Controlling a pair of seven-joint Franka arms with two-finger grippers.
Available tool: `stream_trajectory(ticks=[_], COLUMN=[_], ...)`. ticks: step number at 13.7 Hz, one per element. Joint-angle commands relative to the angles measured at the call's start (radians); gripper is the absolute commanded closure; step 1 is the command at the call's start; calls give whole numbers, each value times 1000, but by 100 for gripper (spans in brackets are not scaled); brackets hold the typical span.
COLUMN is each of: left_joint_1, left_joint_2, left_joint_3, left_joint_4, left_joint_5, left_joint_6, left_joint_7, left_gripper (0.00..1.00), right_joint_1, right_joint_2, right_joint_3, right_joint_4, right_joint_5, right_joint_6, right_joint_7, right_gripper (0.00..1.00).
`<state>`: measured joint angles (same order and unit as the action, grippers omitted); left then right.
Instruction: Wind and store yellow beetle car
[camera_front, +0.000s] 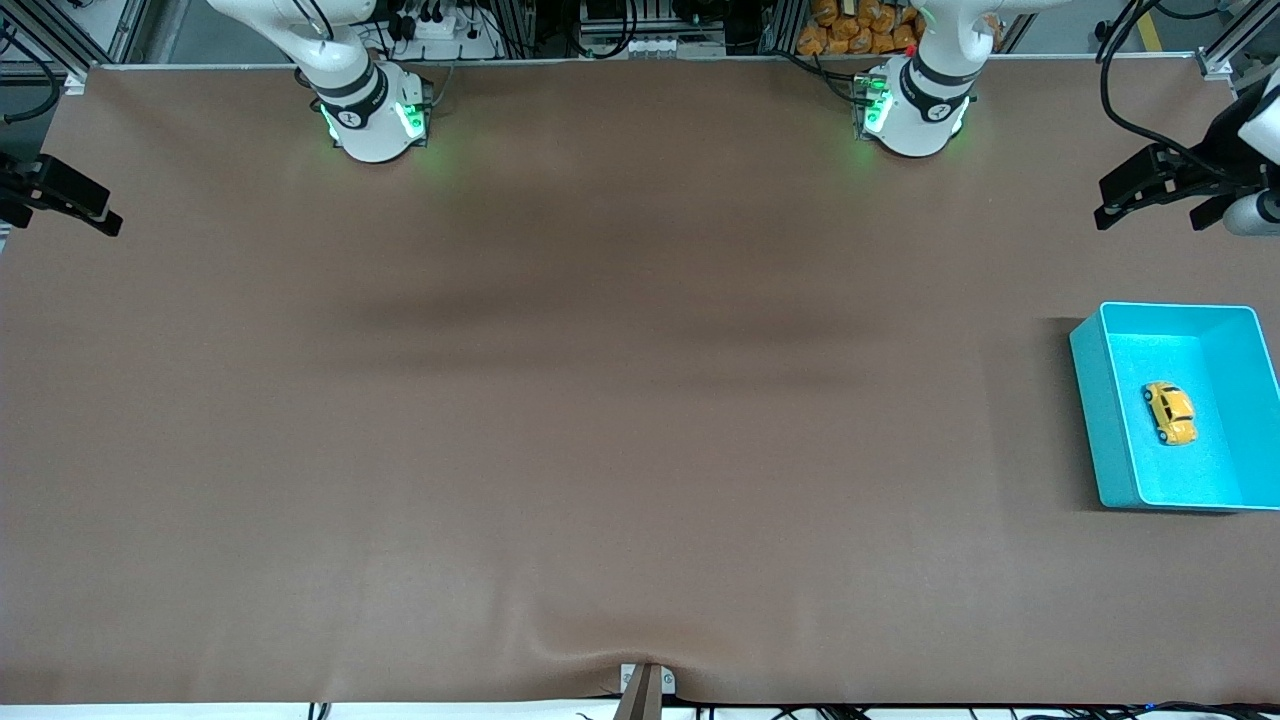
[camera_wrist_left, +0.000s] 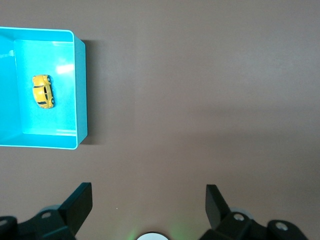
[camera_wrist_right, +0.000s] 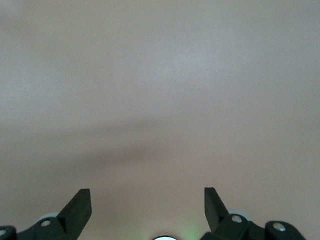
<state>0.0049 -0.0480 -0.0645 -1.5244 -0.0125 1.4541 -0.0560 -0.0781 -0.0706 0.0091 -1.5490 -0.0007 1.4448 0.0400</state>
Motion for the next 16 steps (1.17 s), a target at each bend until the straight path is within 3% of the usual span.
stream_trajectory(ticks=[1, 16], left_joint_1=[4, 3], left_joint_2=[10, 4], left_joint_3=[-3, -8], left_joint_4=[18, 3], left_joint_5=[-10, 0], left_joint_6=[-15, -23], left_joint_7=[13, 67], left_gripper=[0, 0], right_joint_1=[0, -3], right_joint_2=[6, 5], right_joint_3=[6, 6], right_joint_4=[18, 24], right_joint_5=[-7, -1], right_joint_6=[-15, -12], right_joint_7=[11, 18], right_gripper=[0, 0])
